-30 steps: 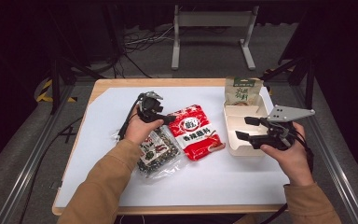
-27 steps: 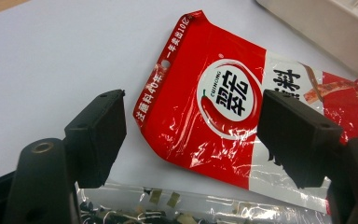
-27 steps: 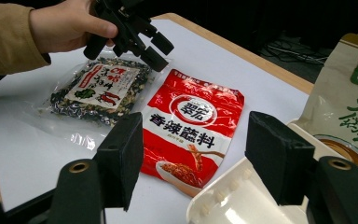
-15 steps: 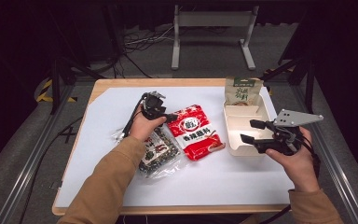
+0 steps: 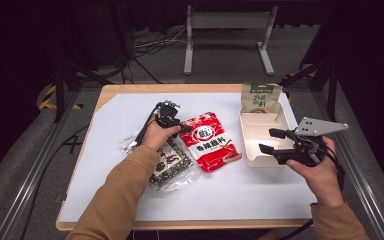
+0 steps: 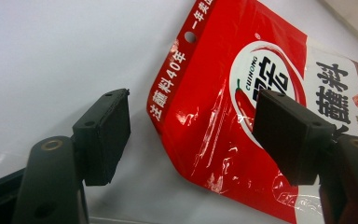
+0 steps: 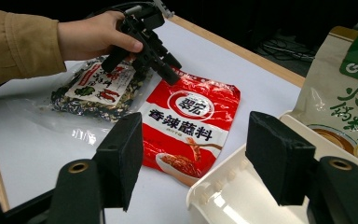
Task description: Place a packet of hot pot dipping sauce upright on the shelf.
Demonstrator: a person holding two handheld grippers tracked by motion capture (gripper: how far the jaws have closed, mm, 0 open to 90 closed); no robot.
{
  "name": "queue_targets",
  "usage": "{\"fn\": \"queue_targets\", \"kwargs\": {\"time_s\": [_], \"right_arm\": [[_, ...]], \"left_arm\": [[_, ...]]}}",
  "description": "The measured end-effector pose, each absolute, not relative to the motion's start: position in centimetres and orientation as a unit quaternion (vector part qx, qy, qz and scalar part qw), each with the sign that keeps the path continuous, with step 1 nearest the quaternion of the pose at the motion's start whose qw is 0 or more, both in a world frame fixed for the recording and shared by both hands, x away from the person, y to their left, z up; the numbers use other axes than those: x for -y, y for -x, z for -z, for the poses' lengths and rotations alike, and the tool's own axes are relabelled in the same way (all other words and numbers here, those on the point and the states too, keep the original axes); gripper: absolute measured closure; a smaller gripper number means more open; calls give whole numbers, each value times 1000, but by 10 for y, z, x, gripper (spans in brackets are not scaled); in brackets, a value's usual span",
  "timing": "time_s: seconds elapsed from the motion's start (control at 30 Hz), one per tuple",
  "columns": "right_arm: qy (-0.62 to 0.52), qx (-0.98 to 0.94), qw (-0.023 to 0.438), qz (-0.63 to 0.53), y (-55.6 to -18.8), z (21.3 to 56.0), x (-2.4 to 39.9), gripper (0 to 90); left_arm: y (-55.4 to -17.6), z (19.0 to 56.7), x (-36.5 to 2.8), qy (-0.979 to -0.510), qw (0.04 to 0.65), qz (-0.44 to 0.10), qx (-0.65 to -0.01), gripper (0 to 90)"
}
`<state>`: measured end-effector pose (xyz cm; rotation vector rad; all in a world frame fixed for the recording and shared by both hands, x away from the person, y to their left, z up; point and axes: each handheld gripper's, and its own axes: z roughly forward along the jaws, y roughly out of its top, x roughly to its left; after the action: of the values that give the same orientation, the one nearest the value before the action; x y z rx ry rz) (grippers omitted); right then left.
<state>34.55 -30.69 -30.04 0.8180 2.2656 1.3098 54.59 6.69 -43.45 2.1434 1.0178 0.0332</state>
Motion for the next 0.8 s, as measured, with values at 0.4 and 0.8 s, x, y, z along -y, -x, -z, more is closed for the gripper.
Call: {"fn": "queue_targets", "kwargs": {"time_s": [0.4,0.8], "right_arm": [[-291,-809,201,-470,-345,300,307,369],[-281,-813,200,-468,-344,301,303,365]], "left_arm": [[-540,431,-61,-848,381,-7,-369,355],[-532,429,-52,-868,370,-12,-332,448]]}}
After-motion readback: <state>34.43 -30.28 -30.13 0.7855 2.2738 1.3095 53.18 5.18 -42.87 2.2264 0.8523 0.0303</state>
